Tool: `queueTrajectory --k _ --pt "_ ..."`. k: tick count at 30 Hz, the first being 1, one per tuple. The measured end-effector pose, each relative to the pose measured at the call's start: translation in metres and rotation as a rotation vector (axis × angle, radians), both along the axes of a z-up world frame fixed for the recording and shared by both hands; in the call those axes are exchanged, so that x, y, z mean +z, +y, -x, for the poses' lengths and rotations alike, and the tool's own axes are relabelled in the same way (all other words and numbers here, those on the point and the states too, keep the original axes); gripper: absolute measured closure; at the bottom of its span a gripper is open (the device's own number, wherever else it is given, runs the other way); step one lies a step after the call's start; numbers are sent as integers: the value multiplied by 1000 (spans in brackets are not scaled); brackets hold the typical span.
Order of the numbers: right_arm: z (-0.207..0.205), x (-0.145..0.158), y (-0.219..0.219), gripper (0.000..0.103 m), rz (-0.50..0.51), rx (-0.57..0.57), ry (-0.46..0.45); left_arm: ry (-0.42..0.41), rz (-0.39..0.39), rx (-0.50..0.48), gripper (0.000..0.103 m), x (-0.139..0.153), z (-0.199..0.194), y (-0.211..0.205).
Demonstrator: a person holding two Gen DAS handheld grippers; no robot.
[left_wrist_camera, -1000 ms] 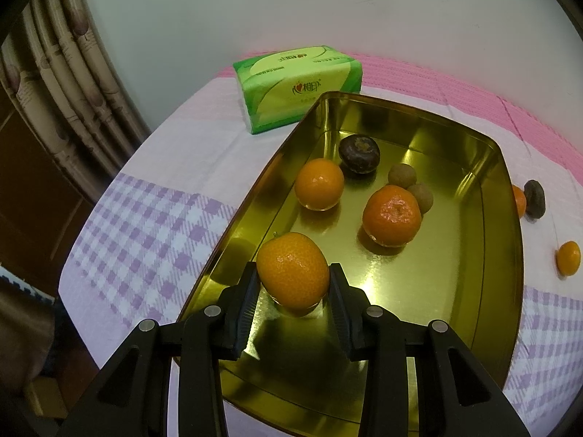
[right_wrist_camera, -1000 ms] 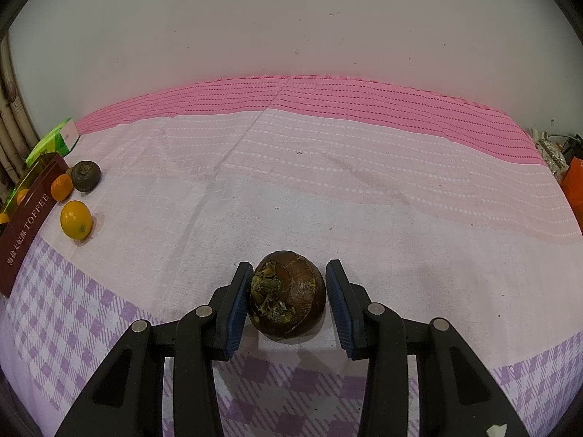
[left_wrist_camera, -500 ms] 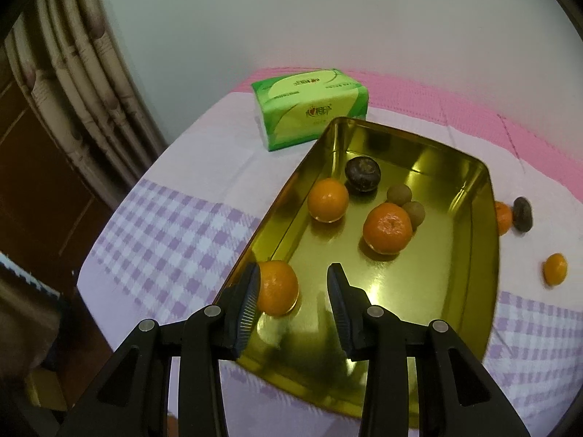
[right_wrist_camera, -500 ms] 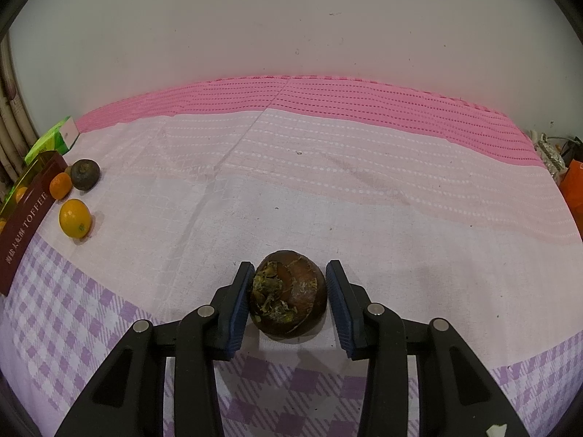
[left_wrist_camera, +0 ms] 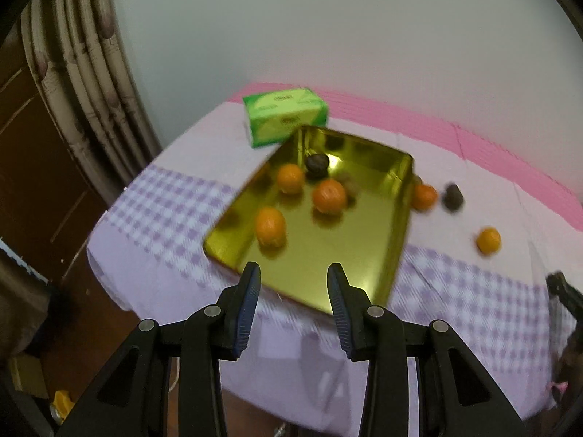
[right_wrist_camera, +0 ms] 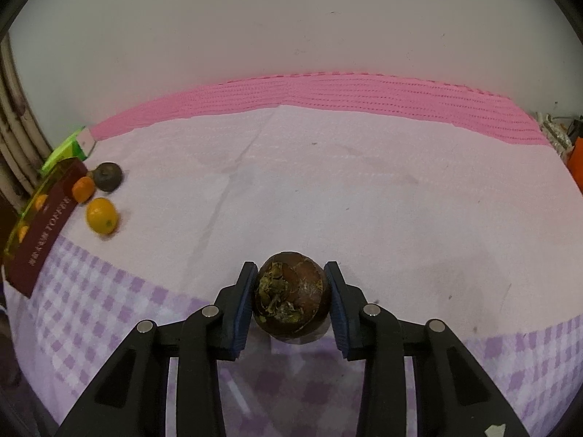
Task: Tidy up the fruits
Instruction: 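Carry the dried fruit with the right gripper into the gold tin and release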
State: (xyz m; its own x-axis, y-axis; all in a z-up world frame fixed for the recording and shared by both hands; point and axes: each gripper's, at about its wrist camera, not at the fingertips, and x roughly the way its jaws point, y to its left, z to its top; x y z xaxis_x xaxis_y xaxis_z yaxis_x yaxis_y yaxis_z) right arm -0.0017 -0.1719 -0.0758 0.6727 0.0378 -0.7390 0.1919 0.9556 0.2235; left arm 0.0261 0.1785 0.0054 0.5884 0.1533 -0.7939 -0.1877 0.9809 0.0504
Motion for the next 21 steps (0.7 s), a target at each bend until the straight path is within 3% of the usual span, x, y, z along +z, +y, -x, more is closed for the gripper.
queueTrajectory --k 11,17,19,21 --pt "4 34 79 69 -14 188 -52 14 6 35 63 -8 11 9" --pt "-9 71 140 68 -29 337 -106 12 -5 52 63 -11 10 13" --pt "-19 85 162 68 -40 391 -128 -5 -3 72 61 -9 11 19" --pt "-29 99 183 68 -54 441 -147 -24 -7 104 48 -5 12 25"
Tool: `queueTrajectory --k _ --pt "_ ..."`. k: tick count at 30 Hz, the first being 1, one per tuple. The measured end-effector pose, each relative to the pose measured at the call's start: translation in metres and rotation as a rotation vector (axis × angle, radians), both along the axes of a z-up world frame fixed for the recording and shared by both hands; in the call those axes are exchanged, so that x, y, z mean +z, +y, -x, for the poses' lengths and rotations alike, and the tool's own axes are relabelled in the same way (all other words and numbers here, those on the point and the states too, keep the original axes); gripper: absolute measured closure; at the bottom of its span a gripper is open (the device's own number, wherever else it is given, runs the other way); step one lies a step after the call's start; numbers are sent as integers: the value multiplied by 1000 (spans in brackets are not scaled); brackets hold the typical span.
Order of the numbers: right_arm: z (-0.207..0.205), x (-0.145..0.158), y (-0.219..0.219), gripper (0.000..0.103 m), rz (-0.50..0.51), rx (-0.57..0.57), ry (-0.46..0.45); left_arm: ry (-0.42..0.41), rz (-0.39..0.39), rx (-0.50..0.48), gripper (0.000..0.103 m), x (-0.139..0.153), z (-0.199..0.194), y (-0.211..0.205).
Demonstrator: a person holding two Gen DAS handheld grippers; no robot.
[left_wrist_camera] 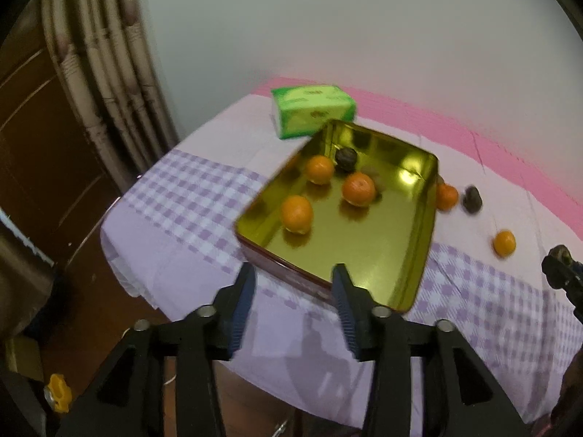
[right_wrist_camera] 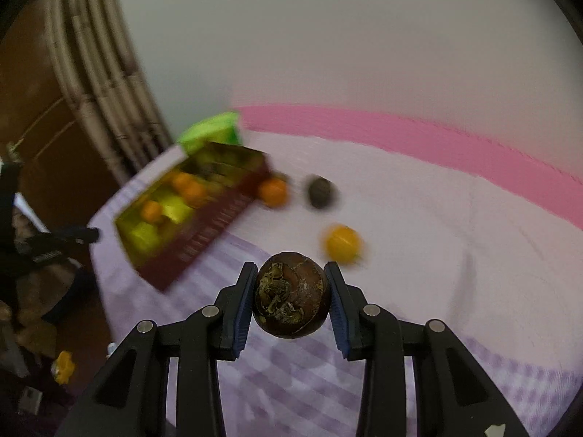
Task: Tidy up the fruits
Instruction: 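Carry the dried fruit with the right gripper into the gold tin and release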
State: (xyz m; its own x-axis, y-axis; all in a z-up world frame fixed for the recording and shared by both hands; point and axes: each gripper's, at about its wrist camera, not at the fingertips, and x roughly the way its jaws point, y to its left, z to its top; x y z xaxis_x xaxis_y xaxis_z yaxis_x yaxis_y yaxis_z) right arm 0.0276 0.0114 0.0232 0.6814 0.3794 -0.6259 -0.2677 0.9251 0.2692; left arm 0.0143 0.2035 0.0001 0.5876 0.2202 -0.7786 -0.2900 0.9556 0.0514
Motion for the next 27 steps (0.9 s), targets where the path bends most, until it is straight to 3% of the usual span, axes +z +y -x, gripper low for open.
queueTrajectory --k 6,12,19,27 --pt "-34 20 58 68 -39 120 2 -23 -7 48 45 6 0 15" --pt "-70 15 115 68 -45 222 69 -4 -28 62 44 3 -5 21" --pt "-97 -4 162 68 -31 288 144 25 18 83 42 -3 -10 34" --pt "-123 -8 189 68 9 304 148 49 51 79 40 -9 -13 34"
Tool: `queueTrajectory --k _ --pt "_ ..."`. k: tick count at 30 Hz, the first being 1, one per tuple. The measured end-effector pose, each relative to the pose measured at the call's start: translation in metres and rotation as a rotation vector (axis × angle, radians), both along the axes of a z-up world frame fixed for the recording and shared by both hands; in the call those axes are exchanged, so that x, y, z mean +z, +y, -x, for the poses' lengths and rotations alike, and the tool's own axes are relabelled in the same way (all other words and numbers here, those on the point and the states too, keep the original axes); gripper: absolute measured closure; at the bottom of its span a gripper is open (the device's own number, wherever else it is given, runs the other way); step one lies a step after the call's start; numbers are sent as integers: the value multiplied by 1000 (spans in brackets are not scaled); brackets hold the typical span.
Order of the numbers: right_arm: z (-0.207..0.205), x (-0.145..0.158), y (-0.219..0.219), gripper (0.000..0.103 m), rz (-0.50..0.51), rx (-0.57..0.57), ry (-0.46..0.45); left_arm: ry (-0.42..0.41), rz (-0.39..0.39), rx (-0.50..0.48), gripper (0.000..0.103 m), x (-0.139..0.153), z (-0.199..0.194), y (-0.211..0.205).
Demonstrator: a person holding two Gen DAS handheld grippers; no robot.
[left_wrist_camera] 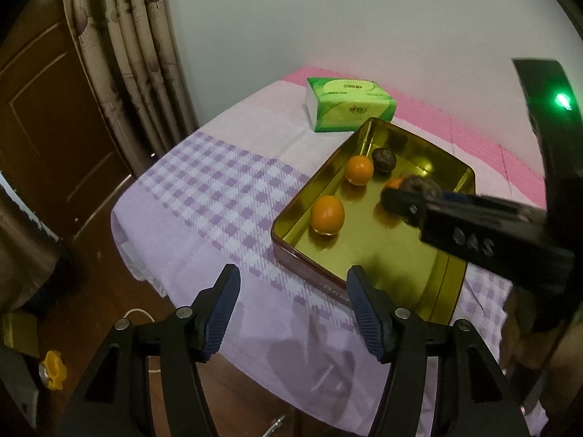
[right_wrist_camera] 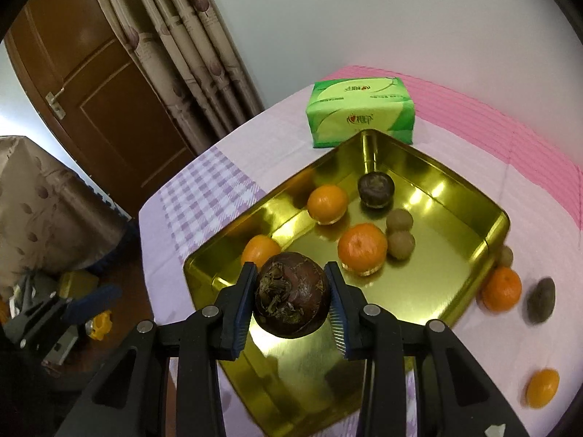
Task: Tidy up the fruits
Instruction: 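Carry the dried fruit with the right gripper into the gold tin and release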
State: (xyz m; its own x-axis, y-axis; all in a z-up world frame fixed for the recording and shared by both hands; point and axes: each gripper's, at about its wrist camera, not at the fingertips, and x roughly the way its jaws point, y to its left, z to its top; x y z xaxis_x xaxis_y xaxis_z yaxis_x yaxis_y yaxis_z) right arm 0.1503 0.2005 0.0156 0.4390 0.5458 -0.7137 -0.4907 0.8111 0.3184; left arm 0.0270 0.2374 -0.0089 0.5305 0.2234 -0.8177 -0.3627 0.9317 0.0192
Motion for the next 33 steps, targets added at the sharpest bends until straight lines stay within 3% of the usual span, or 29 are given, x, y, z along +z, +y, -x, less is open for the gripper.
queueTrajectory --k 33 --pt "-35 9 14 68 -7 -34 -36 16 0 -7 36 -5 -3 -1"
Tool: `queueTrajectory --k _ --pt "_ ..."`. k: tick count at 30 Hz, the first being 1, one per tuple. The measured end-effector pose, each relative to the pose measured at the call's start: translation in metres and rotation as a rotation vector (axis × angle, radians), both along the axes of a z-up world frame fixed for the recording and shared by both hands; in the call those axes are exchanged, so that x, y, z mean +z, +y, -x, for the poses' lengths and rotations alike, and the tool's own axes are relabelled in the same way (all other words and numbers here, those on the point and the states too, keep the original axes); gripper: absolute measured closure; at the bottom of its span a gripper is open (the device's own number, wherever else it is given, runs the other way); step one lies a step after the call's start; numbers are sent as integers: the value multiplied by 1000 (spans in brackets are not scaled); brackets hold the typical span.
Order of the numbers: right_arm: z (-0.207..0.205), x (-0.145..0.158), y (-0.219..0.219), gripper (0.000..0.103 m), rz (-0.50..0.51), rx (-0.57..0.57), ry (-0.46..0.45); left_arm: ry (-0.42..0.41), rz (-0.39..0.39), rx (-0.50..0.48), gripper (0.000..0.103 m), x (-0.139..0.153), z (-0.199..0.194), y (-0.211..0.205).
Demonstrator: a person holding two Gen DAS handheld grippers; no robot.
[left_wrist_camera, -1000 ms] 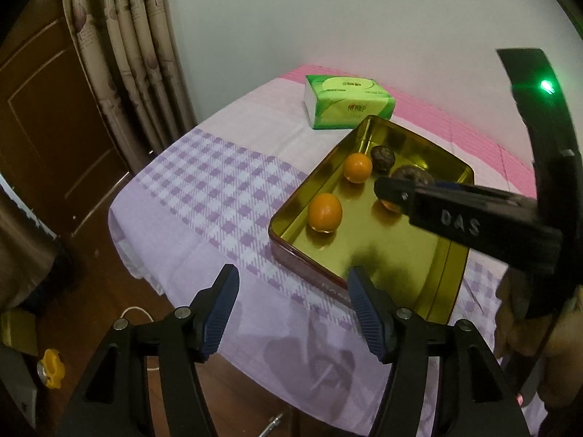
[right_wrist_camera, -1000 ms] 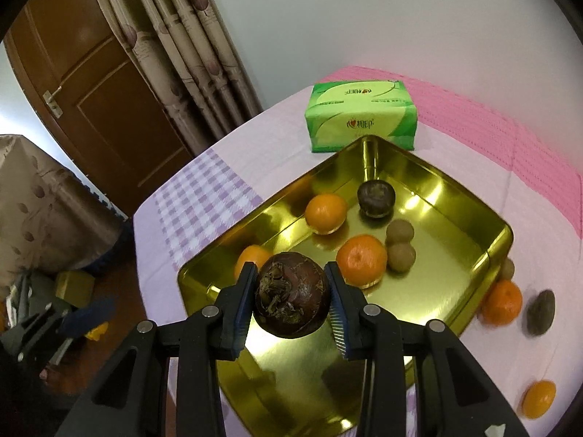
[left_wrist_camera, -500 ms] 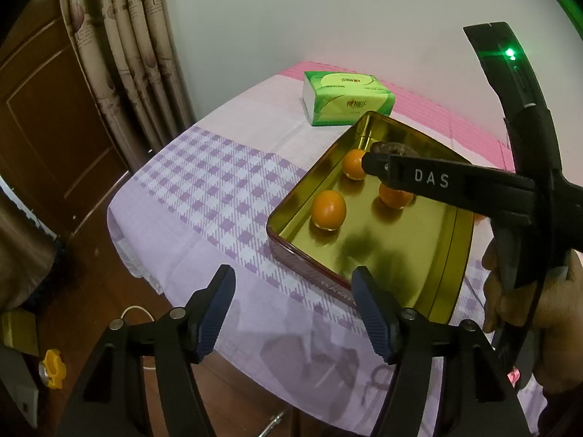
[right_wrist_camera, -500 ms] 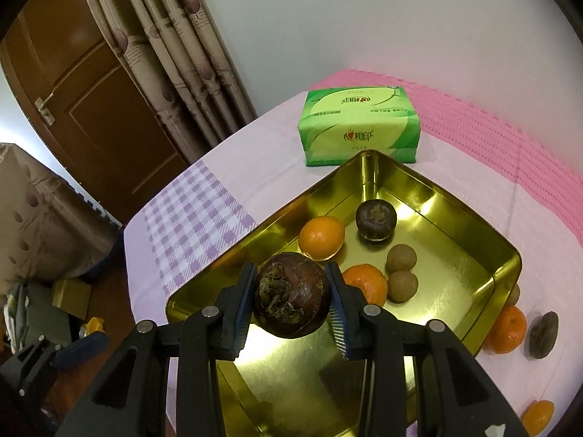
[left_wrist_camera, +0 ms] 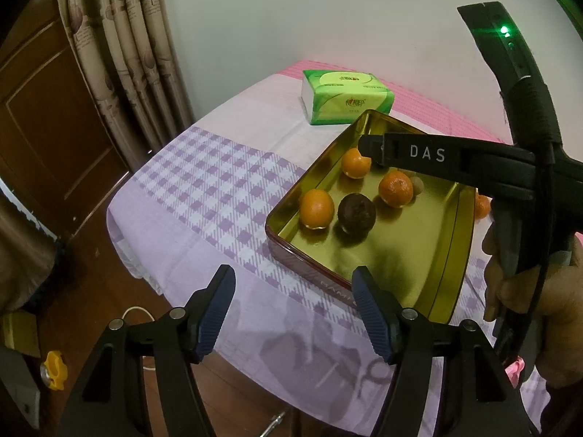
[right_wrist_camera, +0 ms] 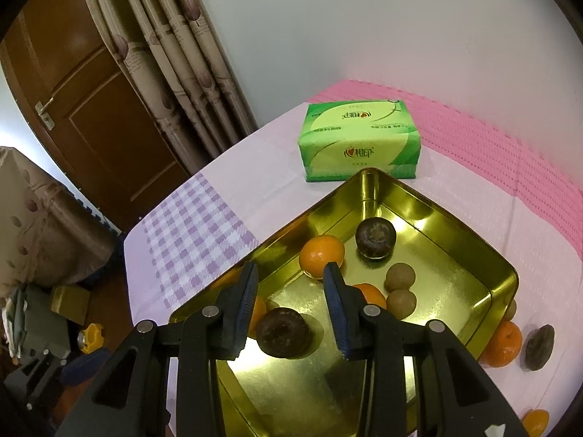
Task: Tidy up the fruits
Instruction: 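Move the open right gripper from the tin toward the loose mandarins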
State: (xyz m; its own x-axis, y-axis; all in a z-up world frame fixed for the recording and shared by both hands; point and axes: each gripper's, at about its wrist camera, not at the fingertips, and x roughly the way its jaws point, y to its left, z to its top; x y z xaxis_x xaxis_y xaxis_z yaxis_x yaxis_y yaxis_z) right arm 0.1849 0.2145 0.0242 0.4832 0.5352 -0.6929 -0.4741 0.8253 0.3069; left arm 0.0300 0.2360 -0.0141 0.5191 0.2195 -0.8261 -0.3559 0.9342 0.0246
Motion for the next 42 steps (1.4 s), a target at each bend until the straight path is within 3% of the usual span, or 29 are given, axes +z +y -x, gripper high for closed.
queueTrajectory --k 11,19,27,34,42 --pt "26 24 -20 68 -55 -16 -79 -1 -17 -9 36 0 0 -3" --pt "67 27 -63 67 -66 -77 -127 -5 -42 -14 36 2 1 -5" --pt "108 -5 -139 60 15 -222 -117 -12 -85 -25 33 6 3 -12" --pt "136 -49 -229 57 103 -414 -42 -11 -124 -36 32 6 5 -19" --pt "158 -75 -315 52 136 -609 4 -1 -171 -50 31 4 4 -28"
